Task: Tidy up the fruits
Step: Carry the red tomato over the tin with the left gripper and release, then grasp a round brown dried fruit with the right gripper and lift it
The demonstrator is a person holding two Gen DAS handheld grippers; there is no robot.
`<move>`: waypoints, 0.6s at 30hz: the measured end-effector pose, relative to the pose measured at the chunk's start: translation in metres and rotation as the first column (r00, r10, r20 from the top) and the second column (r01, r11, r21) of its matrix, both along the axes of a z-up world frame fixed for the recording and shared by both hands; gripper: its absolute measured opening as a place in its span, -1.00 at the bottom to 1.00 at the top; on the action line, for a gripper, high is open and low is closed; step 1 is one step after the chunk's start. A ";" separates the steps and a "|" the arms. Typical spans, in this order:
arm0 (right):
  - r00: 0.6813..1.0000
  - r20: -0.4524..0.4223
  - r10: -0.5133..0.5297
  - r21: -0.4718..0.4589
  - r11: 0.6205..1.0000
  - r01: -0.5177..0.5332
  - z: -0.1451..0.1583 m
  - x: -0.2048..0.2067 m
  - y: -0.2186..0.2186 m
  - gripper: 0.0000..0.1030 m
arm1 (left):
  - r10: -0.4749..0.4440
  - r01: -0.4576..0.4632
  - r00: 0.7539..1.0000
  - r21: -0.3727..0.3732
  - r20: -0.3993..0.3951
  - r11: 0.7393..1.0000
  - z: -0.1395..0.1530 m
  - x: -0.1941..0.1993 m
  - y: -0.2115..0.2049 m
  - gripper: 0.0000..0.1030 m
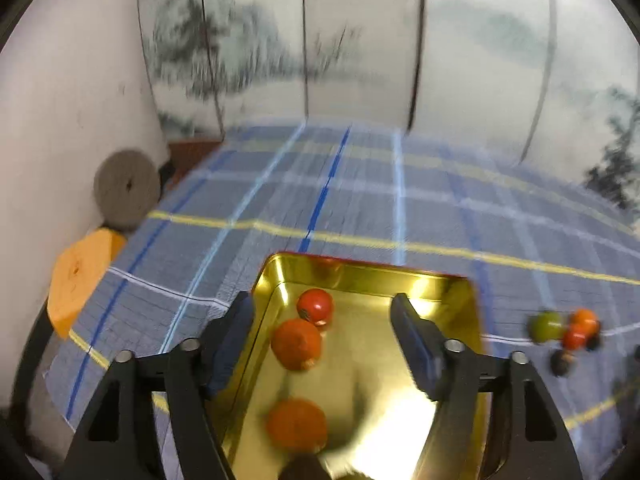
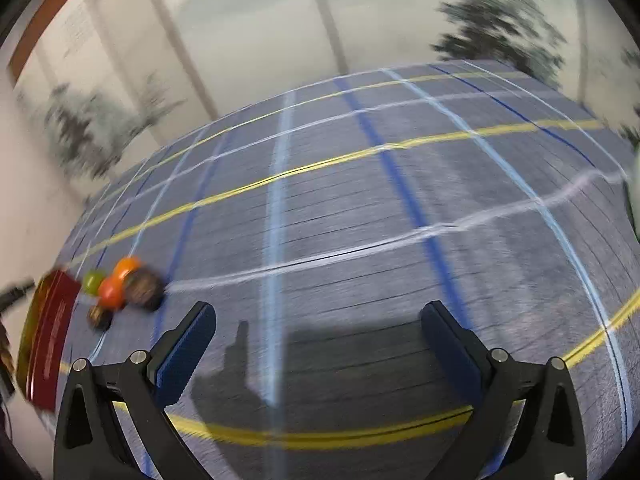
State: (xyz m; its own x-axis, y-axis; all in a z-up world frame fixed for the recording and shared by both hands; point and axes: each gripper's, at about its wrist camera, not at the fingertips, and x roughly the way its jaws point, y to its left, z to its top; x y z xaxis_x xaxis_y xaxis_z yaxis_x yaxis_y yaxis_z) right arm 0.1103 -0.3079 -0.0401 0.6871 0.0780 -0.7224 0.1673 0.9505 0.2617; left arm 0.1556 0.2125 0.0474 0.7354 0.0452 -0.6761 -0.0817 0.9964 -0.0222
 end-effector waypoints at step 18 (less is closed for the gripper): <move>0.928 -0.116 0.354 -0.278 0.885 -0.372 -0.005 0.069 0.141 -0.38 | -0.199 0.193 0.980 -0.125 -0.033 0.973 -0.074 -0.232 -0.072 0.56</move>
State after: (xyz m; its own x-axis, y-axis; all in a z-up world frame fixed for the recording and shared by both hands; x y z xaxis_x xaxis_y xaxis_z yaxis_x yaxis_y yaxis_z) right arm 0.1793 -0.1666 -0.0449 0.6057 0.0946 -0.7901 -0.1977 0.9797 -0.0342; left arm -0.0764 0.1404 -0.0267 0.6909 -0.1807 -0.7000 0.1113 0.9833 -0.1440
